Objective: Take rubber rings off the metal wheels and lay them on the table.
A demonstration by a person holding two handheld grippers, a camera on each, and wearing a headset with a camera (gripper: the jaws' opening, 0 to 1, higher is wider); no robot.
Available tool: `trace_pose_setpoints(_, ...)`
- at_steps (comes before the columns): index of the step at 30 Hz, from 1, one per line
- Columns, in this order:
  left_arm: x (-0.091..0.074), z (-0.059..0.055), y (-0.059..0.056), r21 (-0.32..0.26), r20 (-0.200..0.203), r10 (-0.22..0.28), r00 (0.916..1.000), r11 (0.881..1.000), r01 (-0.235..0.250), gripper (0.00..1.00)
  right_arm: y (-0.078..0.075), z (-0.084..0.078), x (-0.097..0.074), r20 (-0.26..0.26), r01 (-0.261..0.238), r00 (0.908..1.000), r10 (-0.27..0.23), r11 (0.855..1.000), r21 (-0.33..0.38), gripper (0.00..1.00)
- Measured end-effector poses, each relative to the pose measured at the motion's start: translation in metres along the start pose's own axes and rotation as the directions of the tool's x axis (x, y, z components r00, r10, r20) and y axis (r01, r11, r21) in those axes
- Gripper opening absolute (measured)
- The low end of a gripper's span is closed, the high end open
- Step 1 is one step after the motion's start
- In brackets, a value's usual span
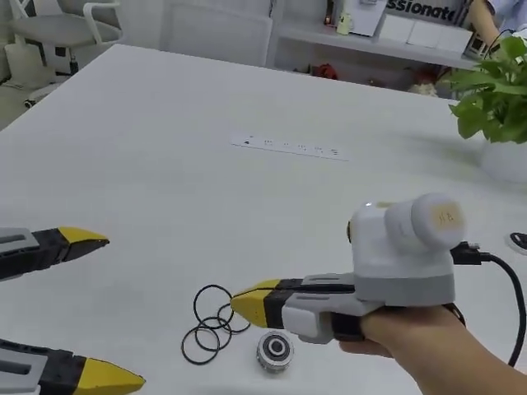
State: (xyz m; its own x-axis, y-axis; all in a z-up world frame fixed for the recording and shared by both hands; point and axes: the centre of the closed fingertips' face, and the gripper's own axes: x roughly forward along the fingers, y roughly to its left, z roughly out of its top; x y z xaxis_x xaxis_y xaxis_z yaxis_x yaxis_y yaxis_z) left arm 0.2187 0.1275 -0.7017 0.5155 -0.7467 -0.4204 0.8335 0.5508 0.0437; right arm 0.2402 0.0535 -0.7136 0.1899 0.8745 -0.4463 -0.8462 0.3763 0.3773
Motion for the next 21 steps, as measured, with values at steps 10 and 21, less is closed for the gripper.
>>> trace_pose_setpoints(10,-0.015,-0.012,0.003,-0.03,0.015,0.027,0.9995,0.999,-0.027,0.92,0.009,-0.021,0.029,-0.084,-0.034,0.9958,0.036,0.999,0.029,0.0)
trace_pose_setpoints(21,-0.025,-0.014,0.008,-0.039,0.032,0.055,0.998,0.998,-0.054,0.91,0.007,-0.051,0.047,-0.201,-0.035,0.9789,0.039,0.999,0.023,0.0)
